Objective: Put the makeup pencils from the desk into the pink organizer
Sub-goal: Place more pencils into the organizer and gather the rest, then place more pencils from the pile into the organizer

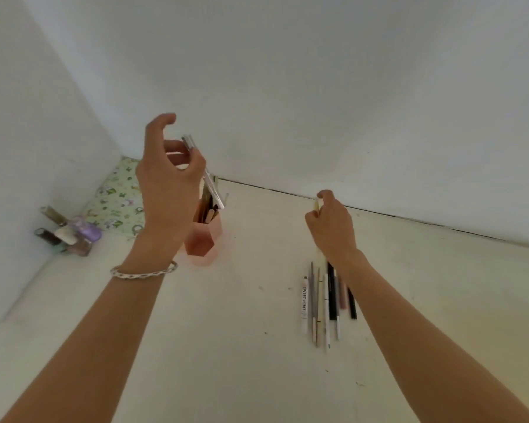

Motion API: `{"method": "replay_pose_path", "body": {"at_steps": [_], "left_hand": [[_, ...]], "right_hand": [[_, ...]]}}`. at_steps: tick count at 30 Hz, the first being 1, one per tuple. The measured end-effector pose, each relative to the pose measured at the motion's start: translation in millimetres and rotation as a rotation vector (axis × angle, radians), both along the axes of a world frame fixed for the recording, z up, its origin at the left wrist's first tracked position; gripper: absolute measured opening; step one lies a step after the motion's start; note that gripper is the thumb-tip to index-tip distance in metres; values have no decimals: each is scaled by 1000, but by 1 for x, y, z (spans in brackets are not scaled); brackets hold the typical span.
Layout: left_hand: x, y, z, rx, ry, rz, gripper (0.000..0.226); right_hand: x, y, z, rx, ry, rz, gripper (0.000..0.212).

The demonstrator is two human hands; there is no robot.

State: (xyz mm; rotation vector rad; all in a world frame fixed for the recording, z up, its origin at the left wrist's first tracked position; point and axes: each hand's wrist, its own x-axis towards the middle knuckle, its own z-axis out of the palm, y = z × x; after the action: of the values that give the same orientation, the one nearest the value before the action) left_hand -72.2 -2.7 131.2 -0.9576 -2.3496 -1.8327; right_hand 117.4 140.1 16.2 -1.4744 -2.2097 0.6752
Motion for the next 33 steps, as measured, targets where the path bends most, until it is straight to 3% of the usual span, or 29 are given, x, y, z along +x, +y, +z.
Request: {"method": "replay_pose_path", "body": {"at_steps": [3, 6, 11, 14, 18, 24, 28, 30, 33], "left_hand": [[-28, -2, -10, -114, 127, -7, 22], [-44, 2, -34, -250, 143, -53, 17], [-56, 7, -61, -573, 325, -142, 13], [-64, 7, -56, -755, 380, -146, 25], [-75, 1, -36, -548, 256, -72, 33], [-52, 3, -3, -382, 109, -135, 34], [-7, 18, 2, -309, 137, -179, 26], [23, 28, -11, -373, 142, -230, 17], [70, 43, -55, -745, 33, -403, 18]], "right_hand": [[-14, -1, 46, 27, 360, -30, 35], [-31, -19, 82, 12, 615, -14, 32], [-60, -46, 96, 30, 775, 49, 26], [-81, -61, 91, 39, 841, 76, 22], [-110, -79, 71, 69, 795, 134, 21], [-127, -89, 22, 224, 392, 382, 22], [-101, -78, 25, 248, 480, 232, 28], [-74, -61, 30, 202, 548, 92, 31], [-34, -36, 34, 100, 572, -84, 34]]}}
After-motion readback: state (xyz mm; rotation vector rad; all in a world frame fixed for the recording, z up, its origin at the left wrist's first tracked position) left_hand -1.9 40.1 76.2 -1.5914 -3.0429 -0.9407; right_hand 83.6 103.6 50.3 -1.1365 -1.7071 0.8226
